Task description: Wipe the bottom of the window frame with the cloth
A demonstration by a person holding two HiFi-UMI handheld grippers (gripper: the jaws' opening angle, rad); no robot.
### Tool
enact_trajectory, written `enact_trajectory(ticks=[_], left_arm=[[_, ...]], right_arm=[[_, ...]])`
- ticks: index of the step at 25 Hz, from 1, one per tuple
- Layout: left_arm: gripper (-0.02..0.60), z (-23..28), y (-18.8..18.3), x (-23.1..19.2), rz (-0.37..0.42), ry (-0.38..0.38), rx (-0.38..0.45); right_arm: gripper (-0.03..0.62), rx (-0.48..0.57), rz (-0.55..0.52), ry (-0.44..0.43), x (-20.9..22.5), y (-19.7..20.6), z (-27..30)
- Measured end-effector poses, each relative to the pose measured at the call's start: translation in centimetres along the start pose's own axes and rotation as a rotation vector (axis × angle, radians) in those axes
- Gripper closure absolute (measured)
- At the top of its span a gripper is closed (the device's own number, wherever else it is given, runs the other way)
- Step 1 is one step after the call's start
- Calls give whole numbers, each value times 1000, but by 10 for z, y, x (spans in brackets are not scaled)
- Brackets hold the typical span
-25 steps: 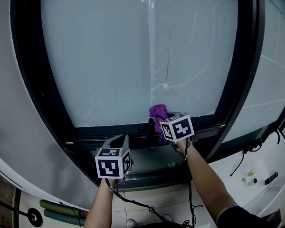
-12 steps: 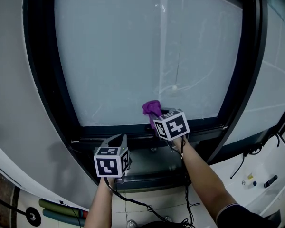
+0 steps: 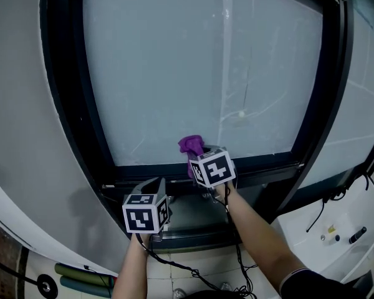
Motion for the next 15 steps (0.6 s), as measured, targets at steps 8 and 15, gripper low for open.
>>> enact_trajectory(ticks=[8, 15], left_arm=[[577, -1, -1, -27, 6, 34, -28], [578, 8, 4, -42, 15, 80, -69]], right_arm=[[499, -62, 81, 115, -21, 4, 13], [499, -107, 149, 224, -37, 15, 20]])
Point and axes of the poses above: the fingertips, and each gripper's own axes: z forward along the fingers, x to its right, y out of its underside, the point moved 7 cm from there along -z, backward along the fingers, and after that the axes turned 14 degrees about -z, right-handed, at the moved point
